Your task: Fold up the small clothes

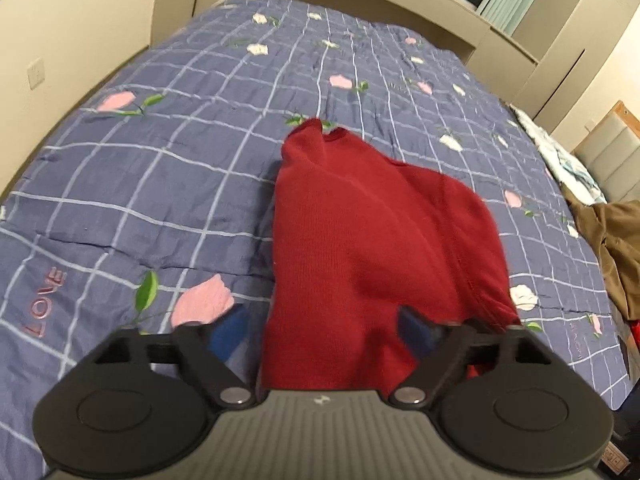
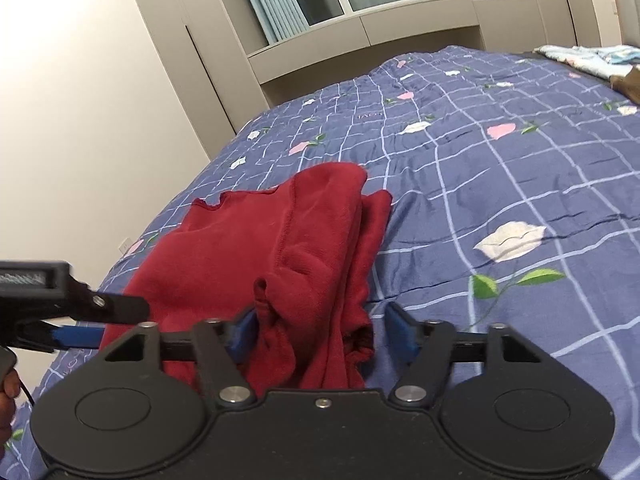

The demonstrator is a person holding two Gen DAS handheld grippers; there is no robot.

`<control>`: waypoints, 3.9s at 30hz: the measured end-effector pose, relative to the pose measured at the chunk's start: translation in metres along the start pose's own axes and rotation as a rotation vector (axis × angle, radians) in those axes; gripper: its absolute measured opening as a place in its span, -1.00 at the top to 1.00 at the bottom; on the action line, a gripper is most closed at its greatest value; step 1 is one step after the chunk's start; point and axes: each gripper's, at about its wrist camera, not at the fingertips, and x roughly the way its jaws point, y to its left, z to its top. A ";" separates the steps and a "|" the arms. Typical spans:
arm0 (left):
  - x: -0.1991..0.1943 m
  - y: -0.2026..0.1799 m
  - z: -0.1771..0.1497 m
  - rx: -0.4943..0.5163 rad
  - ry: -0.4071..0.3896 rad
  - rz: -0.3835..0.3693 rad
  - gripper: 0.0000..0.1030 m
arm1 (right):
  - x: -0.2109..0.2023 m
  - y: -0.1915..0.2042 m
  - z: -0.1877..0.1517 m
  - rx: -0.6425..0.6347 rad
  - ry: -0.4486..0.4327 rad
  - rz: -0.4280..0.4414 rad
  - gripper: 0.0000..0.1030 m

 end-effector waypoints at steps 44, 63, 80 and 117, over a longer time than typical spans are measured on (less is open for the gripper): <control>-0.166 -0.037 -0.148 0.182 -0.372 0.096 -0.99 | -0.212 0.043 -0.066 -0.264 -0.334 -0.036 -0.99; -0.180 -0.033 -0.202 0.190 -0.431 0.127 -0.99 | -0.244 0.047 -0.109 -0.305 -0.404 -0.045 -0.99; -0.162 -0.030 -0.224 0.223 -0.432 0.158 -0.99 | -0.226 0.040 -0.129 -0.340 -0.363 -0.094 -0.99; -0.160 -0.025 -0.224 0.212 -0.409 0.177 -0.99 | -0.219 0.035 -0.129 -0.324 -0.354 -0.094 -0.99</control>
